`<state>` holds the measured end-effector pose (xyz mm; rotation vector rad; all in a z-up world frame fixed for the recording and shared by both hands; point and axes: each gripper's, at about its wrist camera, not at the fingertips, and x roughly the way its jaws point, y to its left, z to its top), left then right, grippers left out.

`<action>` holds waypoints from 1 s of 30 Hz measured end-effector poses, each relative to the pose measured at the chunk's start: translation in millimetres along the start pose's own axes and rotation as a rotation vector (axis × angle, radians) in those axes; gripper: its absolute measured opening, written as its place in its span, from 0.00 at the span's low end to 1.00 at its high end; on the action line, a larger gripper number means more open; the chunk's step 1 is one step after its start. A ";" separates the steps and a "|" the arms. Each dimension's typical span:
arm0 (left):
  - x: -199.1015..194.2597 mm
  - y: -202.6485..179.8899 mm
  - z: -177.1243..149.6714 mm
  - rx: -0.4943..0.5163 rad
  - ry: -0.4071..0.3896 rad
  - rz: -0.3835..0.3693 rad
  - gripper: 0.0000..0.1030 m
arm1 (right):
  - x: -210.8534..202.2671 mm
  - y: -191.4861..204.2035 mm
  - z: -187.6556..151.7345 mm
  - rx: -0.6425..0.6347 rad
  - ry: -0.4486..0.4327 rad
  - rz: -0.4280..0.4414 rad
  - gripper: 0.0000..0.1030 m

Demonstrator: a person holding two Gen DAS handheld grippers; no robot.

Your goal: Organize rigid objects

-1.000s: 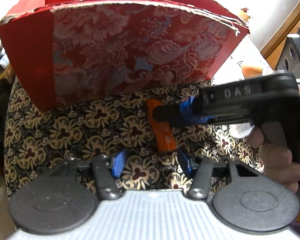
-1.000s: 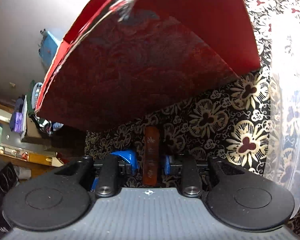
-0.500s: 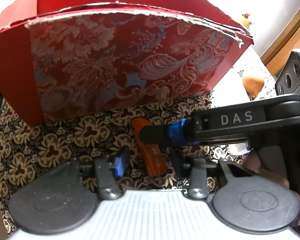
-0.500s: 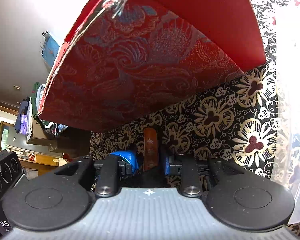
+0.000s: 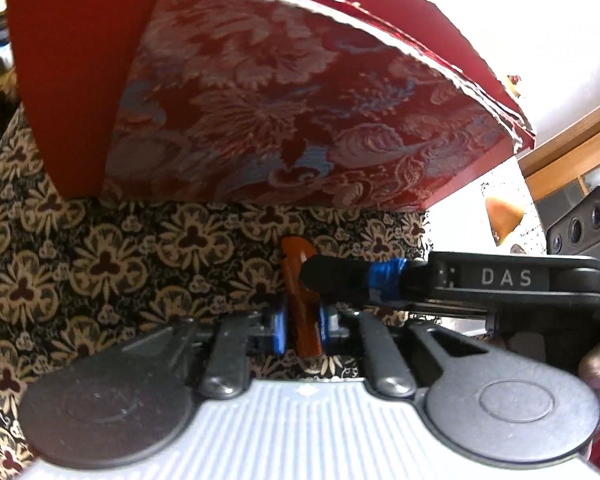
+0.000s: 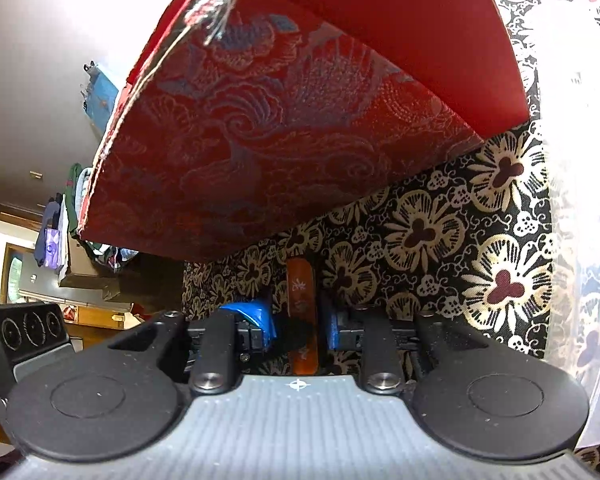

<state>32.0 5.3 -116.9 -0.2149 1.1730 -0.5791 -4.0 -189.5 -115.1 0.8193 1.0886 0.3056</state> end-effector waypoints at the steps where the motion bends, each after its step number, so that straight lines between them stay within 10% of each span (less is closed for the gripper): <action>1: -1.8 -1.1 -1.0 0.004 -0.004 0.000 0.08 | -0.2 -0.3 0.6 0.003 0.002 0.000 0.09; 30: -2.0 -27.5 -3.7 0.155 -0.026 0.020 0.06 | -2.1 -10.5 7.0 0.032 -0.021 0.008 0.02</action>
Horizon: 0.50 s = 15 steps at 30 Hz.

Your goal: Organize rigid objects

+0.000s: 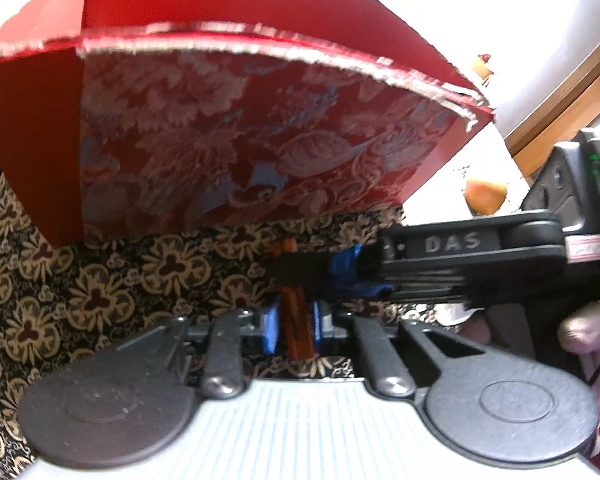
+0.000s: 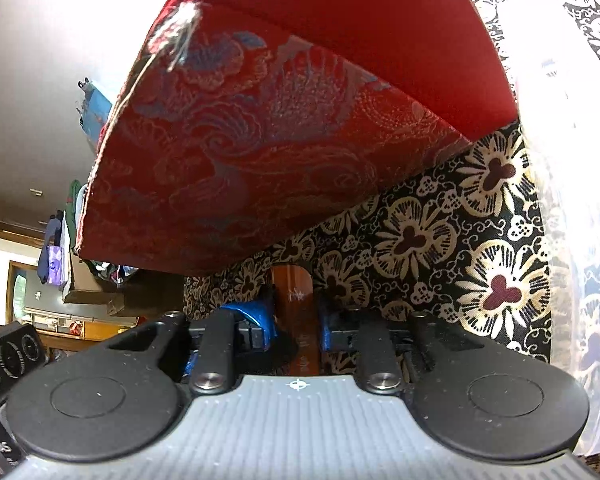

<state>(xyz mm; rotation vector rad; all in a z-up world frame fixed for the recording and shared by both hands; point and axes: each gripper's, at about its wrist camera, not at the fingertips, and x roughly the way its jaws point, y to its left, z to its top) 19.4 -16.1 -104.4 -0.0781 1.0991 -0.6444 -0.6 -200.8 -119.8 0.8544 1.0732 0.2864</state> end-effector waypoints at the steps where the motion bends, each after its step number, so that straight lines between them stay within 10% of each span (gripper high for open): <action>1: 5.5 0.3 -0.6 -0.009 0.018 -0.004 0.06 | -0.2 -0.7 0.5 0.000 0.000 0.001 0.02; 15: 16.8 -15.0 3.3 0.050 0.018 0.057 0.04 | -6.3 4.6 -7.2 -0.023 0.016 0.019 0.04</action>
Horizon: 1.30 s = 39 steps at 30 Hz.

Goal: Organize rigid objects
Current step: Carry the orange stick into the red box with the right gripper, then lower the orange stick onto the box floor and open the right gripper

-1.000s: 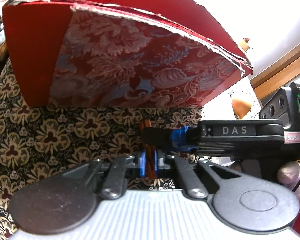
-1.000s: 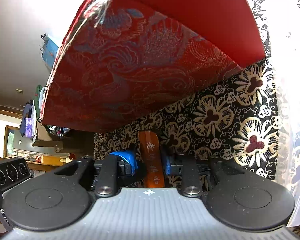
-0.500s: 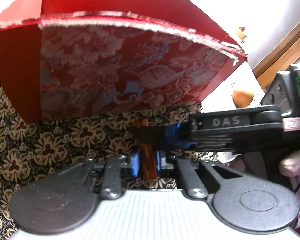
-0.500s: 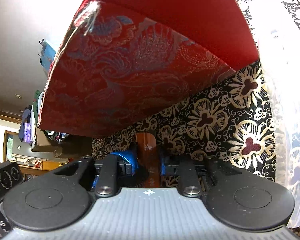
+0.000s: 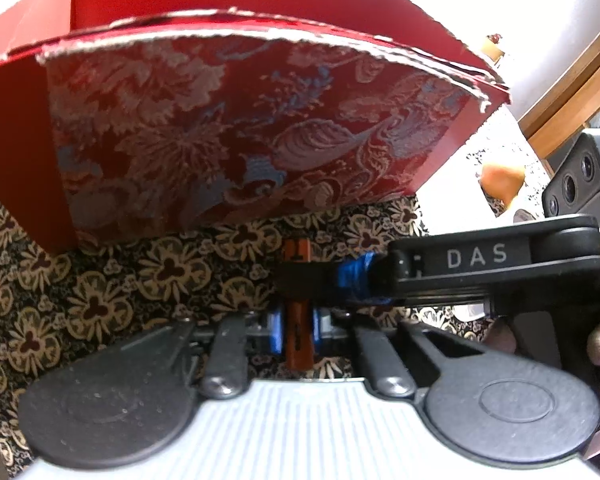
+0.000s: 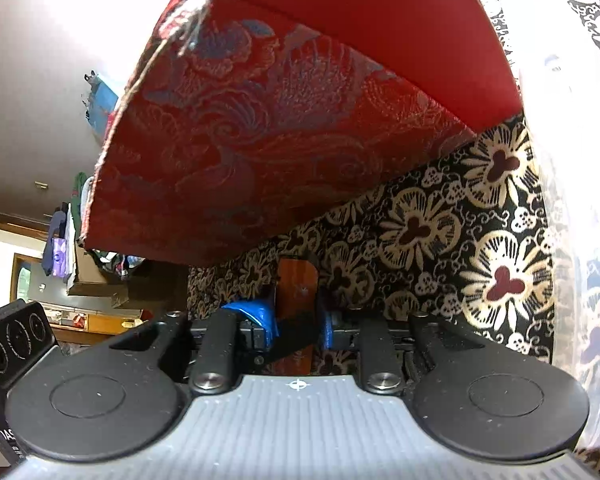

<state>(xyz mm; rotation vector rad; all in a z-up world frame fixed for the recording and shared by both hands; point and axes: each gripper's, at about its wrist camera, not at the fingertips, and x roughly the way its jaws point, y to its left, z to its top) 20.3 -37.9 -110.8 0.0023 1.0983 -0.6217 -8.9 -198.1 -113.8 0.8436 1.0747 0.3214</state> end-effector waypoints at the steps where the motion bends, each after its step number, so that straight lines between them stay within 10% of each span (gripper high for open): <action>1: -4.1 0.1 0.2 0.008 -0.003 -0.001 0.04 | -2.9 1.4 -1.4 -0.006 -0.003 0.003 0.04; 23: -129.1 -21.5 65.1 0.191 -0.376 -0.022 0.04 | -61.1 109.5 46.0 -0.275 -0.274 0.139 0.05; 39: -75.4 68.9 101.6 0.036 -0.263 0.174 0.04 | 50.7 134.4 96.9 -0.403 -0.115 -0.037 0.05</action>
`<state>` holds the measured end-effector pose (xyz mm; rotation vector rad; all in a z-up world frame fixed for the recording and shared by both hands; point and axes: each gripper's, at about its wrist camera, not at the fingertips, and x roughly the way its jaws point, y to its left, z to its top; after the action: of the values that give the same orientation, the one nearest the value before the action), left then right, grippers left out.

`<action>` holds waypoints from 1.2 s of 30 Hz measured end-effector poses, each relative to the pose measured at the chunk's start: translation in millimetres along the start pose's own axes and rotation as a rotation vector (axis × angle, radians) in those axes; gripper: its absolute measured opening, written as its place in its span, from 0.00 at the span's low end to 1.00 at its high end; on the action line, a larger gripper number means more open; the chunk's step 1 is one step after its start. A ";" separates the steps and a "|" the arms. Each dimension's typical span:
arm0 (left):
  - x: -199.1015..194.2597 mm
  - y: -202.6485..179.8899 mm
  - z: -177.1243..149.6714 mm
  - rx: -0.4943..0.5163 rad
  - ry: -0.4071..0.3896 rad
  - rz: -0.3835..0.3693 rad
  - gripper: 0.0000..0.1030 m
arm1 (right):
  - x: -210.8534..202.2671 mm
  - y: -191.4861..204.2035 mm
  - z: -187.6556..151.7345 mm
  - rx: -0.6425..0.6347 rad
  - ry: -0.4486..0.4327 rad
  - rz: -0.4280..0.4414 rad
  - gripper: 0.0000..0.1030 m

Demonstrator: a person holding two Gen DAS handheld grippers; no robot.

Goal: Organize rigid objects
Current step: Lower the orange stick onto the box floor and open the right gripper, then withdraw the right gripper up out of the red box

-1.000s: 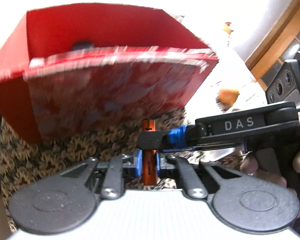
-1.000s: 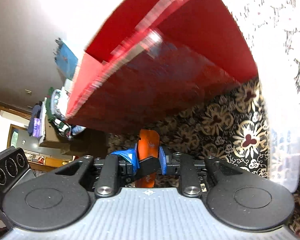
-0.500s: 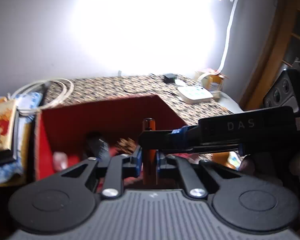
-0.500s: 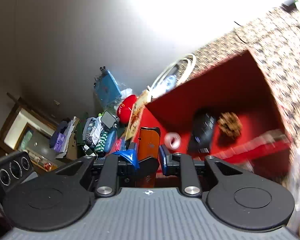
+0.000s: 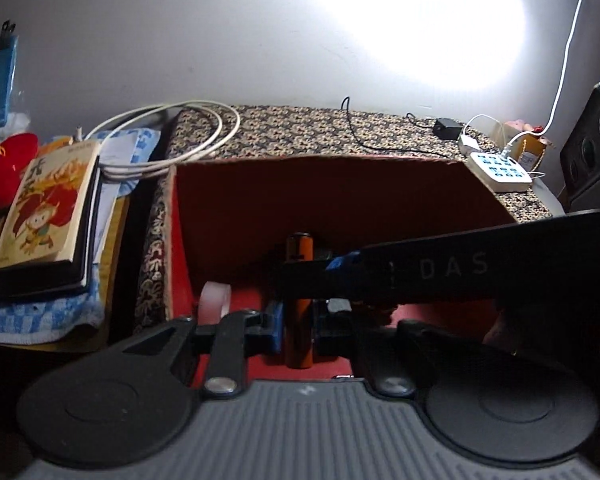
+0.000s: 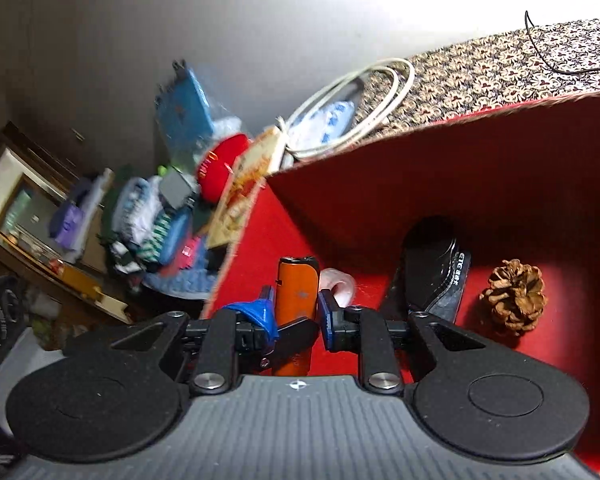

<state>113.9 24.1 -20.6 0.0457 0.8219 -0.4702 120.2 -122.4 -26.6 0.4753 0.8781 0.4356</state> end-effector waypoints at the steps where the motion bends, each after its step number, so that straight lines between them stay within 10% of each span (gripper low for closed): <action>1: 3.6 1.2 -0.4 0.001 0.007 0.015 0.04 | 3.2 -0.2 0.0 -0.003 -0.002 -0.021 0.05; 15: 6.3 -15.2 0.5 0.063 0.033 0.134 0.07 | -3.0 -8.6 -9.0 0.044 -0.062 -0.042 0.09; 28: -7.5 -23.6 -1.8 0.071 0.055 0.230 0.53 | -37.6 5.9 -20.5 0.018 -0.151 -0.112 0.10; 36: -26.0 -33.9 0.7 0.088 0.043 0.240 0.56 | -57.4 20.5 -29.6 -0.001 -0.194 -0.251 0.10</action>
<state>85.0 3.6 3.2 0.2345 0.8256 -0.2792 60.5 -130.5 4.3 0.3935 0.7377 0.1566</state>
